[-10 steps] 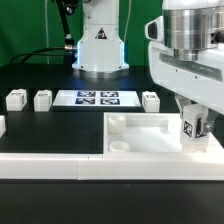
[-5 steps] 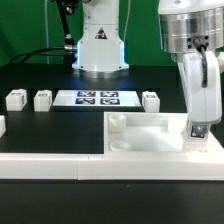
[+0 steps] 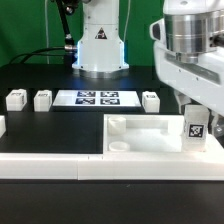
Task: Assemble square table
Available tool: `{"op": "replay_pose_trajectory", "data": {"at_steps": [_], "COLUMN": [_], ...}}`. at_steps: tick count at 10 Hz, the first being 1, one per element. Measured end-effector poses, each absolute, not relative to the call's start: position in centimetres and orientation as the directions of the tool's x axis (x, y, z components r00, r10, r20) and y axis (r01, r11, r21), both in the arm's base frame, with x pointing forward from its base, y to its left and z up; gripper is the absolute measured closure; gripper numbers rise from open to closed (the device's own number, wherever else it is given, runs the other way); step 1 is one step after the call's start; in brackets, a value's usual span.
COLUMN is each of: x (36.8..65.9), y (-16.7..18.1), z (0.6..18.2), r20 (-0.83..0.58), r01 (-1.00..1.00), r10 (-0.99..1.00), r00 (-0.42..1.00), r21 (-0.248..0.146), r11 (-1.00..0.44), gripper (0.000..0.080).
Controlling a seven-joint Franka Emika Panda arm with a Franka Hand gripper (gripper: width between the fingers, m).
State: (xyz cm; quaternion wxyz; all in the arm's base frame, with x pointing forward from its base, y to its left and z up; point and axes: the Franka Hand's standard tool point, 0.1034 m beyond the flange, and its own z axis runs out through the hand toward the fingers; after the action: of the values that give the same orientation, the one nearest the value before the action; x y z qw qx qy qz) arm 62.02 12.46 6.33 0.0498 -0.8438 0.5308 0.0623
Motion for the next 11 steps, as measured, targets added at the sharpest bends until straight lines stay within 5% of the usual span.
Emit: {"op": "replay_pose_trajectory", "data": {"at_steps": [3, 6, 9, 10, 11], "x": [62.05, 62.14, 61.98, 61.99, 61.97], "y": [12.25, 12.02, 12.37, 12.36, 12.42], "z": [6.3, 6.47, 6.01, 6.01, 5.99], "r20": [-0.147, -0.086, -0.055, -0.055, -0.06], "r01": [-0.789, -0.426, -0.277, -0.277, -0.324], "r10": [-0.777, -0.421, -0.273, -0.273, -0.32], "r00": [0.612, 0.903, 0.96, 0.96, 0.945], "r21": [-0.049, -0.058, -0.068, -0.068, -0.069], "r11": [-0.613, -0.903, -0.959, -0.959, -0.944], "gripper": [0.0151, 0.015, 0.015, 0.0279, 0.0279]}}
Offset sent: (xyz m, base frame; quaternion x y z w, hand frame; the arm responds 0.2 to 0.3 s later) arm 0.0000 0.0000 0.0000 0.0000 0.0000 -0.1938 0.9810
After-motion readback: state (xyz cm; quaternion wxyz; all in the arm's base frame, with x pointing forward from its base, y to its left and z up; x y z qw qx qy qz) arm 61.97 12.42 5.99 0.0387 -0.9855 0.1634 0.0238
